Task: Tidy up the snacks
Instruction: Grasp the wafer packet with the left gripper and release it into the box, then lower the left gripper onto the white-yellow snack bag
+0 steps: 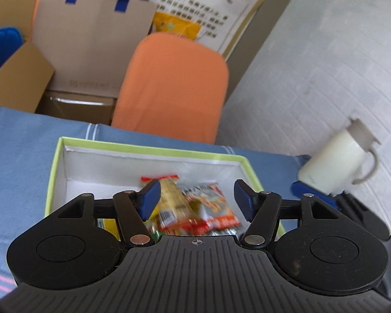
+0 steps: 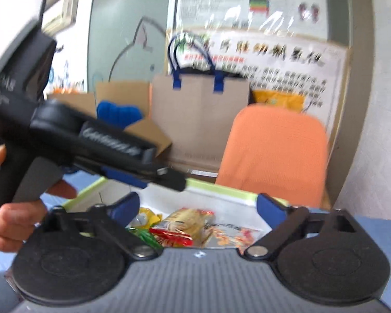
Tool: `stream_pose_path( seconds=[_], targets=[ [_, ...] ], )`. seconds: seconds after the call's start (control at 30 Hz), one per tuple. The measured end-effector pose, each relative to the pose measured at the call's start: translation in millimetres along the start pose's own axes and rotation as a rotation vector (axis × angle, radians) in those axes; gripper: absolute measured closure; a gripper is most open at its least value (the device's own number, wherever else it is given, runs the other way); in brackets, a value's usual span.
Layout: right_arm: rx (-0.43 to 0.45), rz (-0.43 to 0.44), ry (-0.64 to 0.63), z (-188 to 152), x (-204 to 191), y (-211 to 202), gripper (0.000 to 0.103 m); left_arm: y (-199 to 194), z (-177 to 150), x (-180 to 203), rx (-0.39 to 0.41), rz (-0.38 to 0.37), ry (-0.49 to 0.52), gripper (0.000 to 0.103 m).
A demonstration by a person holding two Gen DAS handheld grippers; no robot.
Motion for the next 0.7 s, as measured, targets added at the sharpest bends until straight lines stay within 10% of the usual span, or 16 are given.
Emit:
stream_pose_path(
  seconds=[0.4,0.7],
  targets=[
    [-0.087,0.0,0.136,-113,-47,-123,0.002,-64,-135,41,-0.078,-0.112,0.004,0.04],
    [-0.158,0.089,-0.027,-139,-97,-116,0.001,-39,-153,34,-0.238,-0.127,-0.047,0.062]
  ],
)
Point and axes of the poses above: each gripper's, at about its wrist camera, not at the fingertips, and y roughly the way its jaws point, x to its right, z to its top, the point moved 4 cm from there along y, roughly the way its jaws point, and after that the axes turned 3 degrees about y, right-handed, at the moved point
